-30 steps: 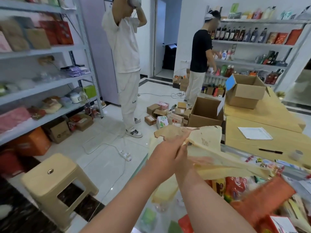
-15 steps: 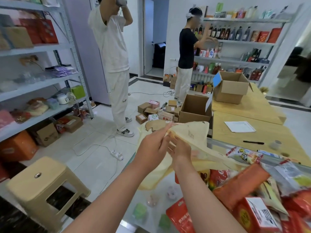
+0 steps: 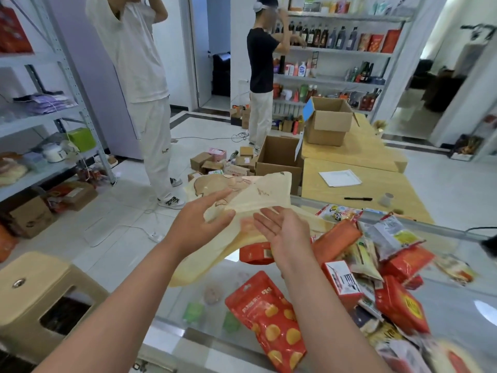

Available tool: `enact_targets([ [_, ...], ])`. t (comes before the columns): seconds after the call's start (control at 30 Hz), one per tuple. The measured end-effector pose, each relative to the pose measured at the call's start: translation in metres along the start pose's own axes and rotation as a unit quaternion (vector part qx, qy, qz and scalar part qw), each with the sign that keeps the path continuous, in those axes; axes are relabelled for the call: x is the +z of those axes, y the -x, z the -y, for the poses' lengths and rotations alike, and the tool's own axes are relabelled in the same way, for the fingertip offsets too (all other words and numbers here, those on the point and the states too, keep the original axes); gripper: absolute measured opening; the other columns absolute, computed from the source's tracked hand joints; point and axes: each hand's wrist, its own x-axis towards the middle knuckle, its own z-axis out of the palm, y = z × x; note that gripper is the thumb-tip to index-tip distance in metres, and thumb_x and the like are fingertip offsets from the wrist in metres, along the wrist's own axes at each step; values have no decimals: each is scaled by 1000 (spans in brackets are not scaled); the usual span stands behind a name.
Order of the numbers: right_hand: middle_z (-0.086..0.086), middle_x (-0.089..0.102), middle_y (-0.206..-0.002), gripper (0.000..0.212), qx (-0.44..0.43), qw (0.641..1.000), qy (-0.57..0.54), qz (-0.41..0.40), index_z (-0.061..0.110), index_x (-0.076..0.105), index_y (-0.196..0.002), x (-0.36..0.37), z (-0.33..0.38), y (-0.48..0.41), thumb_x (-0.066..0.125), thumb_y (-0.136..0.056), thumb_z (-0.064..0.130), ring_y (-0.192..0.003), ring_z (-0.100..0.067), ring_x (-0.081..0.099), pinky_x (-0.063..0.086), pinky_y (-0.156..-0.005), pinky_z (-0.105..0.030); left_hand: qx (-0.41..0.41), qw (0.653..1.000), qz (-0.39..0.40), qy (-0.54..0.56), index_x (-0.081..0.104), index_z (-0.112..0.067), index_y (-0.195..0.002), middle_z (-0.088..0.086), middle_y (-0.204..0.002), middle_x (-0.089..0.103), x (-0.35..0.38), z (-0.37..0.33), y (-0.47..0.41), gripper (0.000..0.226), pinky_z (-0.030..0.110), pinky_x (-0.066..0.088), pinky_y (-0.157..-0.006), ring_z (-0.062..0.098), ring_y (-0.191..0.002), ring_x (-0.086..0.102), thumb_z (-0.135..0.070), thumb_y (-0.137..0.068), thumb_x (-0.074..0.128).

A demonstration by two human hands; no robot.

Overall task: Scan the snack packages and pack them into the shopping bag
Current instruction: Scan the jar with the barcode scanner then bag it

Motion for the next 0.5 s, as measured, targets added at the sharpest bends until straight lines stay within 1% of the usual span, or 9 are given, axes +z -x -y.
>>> enact_targets([
  [0.07,-17,70,-92,22,-11,999,38,-2,0,57,-108,-8,5,6,40,-97,6,-74,-27,72,59,-62,-31,27,1000,-12,-1,61,-38,-118,-30,-119,56,6,-12,-1,47,12,36,-91,-10,-112,49,-61,-79,46],
  [0.17,-16,71,-88,22,-46,996,79,-12,2,59,-99,-21,17,12,38,-96,4,-75,-25,72,60,-63,-28,69,996,-45,-17,67,-27,-106,-18,-104,63,27,-32,-6,40,20,42,-80,2,-93,57,-51,-84,43],
  [0.23,-16,71,-88,24,-65,993,101,-14,2,60,-97,-30,27,17,37,-96,4,-76,-25,72,60,-65,-29,83,996,-26,-20,67,-26,-100,-16,-96,64,47,-45,-9,32,22,44,-75,2,-85,57,-46,-87,46],
  [0.3,-16,71,-90,23,-84,989,121,-17,2,61,-98,-41,36,21,38,-97,6,-77,-25,72,60,-67,-29,93,996,9,-13,67,-27,-96,-19,-87,63,69,-58,-11,22,22,43,-72,1,-81,56,-37,-88,49],
  [0.37,-17,71,-91,22,-104,985,132,-36,1,62,-98,-54,46,25,40,-97,6,-76,-24,72,60,-69,-29,97,995,39,2,68,-28,-95,-17,-81,63,90,-71,-11,21,20,43,-66,2,-76,56,-34,-87,50],
  [0.43,-16,70,-89,20,-119,982,133,-62,2,62,-95,-71,56,28,43,-97,6,-72,-21,71,60,-68,-28,95,994,57,25,68,-28,-95,-15,-78,63,110,-84,-11,21,21,44,-64,3,-72,57,-34,-85,50],
  [0.5,-15,71,-86,17,-123,982,120,-83,2,63,-94,-91,65,29,47,-97,7,-68,-19,71,59,-62,-26,99,992,72,41,68,-29,-94,-14,-75,62,129,-98,-12,20,23,45,-65,3,-69,56,-32,-84,51],
])
